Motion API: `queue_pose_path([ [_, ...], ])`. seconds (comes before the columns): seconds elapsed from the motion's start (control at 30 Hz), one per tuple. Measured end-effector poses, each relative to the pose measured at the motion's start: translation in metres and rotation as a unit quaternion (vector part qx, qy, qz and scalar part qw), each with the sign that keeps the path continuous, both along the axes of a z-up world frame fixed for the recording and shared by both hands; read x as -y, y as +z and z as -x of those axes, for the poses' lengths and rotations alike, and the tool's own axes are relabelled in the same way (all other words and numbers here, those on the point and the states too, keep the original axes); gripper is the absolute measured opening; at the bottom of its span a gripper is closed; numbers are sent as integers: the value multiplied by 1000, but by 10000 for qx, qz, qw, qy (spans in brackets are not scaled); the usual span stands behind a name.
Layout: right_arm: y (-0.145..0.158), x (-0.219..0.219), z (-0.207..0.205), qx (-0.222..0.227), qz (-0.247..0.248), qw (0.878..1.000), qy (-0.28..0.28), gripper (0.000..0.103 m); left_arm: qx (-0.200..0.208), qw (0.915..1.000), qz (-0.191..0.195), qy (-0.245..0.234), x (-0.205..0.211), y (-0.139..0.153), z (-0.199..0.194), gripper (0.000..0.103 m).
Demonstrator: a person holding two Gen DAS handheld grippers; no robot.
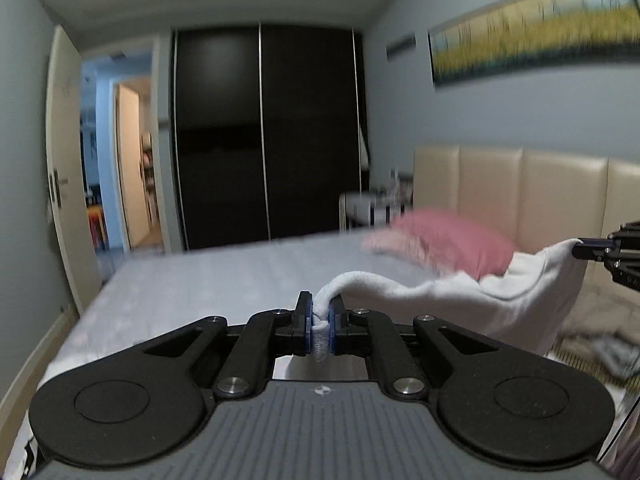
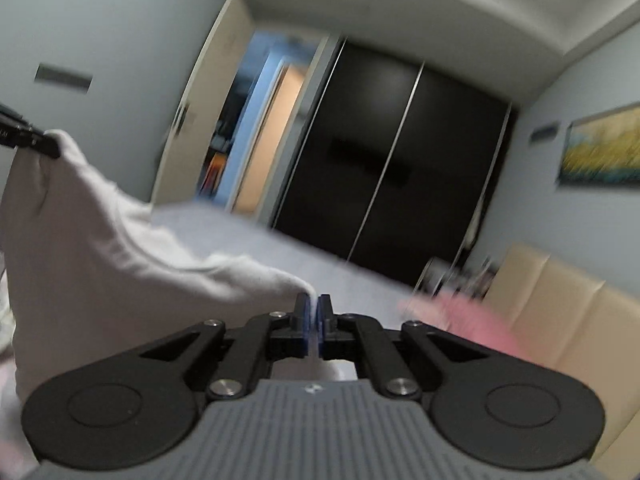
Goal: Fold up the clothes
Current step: 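Lift the sweatshirt high with both tools and shake it out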
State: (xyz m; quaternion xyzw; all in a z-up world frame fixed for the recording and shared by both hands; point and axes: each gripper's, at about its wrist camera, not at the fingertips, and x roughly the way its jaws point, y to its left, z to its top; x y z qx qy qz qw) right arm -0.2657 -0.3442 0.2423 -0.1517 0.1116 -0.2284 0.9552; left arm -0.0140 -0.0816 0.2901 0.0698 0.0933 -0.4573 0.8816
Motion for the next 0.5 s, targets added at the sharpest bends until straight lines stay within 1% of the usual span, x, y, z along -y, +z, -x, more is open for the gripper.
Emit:
queue_pose_path([
  [0.1, 30, -17, 22, 501, 193, 9985, -96, 4, 253, 9991, 334, 25, -12, 25, 16, 6],
  [0.2, 52, -38, 49, 908, 454, 9947, -183, 4, 512, 9967, 633, 13, -24, 46, 35, 6],
  [0.37, 76, -70, 82, 1462, 799, 9853, -370, 4, 862, 9902, 1101, -57, -43, 71, 67, 6],
  [0.47, 91, -85, 101, 1883, 886, 9768, -506, 4, 1071, 9846, 1380, -99, -55, 85, 86, 6],
  [0.5, 95, -89, 105, 2009, 879, 9742, -531, 4, 1077, 9843, 1389, -133, -56, 87, 88, 6],
])
